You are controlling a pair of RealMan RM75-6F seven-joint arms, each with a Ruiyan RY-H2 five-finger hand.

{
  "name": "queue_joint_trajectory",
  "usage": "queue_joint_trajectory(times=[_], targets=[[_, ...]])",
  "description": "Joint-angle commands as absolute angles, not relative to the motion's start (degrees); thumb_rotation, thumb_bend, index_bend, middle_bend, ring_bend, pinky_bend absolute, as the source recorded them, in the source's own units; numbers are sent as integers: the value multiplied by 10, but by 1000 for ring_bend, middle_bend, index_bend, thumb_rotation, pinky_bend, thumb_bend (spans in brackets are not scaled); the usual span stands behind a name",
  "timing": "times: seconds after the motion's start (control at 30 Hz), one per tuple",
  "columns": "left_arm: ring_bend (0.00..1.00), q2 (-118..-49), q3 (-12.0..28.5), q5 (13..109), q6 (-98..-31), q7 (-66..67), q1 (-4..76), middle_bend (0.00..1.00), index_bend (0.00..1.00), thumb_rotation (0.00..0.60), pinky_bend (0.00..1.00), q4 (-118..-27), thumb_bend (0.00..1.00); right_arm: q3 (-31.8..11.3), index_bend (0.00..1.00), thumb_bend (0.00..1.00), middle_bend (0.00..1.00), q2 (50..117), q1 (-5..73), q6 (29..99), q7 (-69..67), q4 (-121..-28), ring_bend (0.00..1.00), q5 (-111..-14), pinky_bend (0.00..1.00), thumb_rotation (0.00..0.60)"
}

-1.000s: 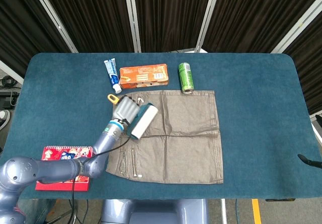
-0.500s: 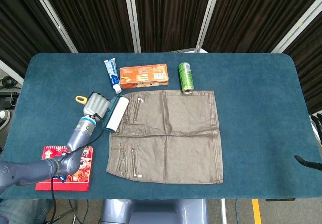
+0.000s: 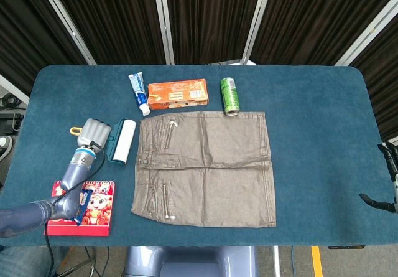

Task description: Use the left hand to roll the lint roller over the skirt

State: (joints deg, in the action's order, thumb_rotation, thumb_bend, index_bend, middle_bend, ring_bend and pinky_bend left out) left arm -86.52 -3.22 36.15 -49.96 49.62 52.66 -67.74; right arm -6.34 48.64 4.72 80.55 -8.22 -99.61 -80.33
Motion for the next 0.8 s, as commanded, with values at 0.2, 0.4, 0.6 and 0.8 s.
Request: queue_joint_trajectory(times=[0.2,0.4,0.6,0.8], targets=[[2,-840,-3,410,-523,385,472,0,17,600,127,-687,0,-61,0,0,0,486,46,810,-82,-1000,0,-809,0,600],[0,-776,28,464,-595,277,419,0,0,600,74,-780,0,-58,0,0,0,482,43,817,-89,-1003,0,-821,0,600],[0,-712,36,533,-684,166,348,0,0,600,16,-884,0,-56,0,0,0,480,41,824,-95,-1005,0,-833,0,600],[0,-655,-11,657,-834,103,236,0,0,600,0,-992,0,-52,0,0,0,480,37,835,-93,-1005,0,-847,0,600]])
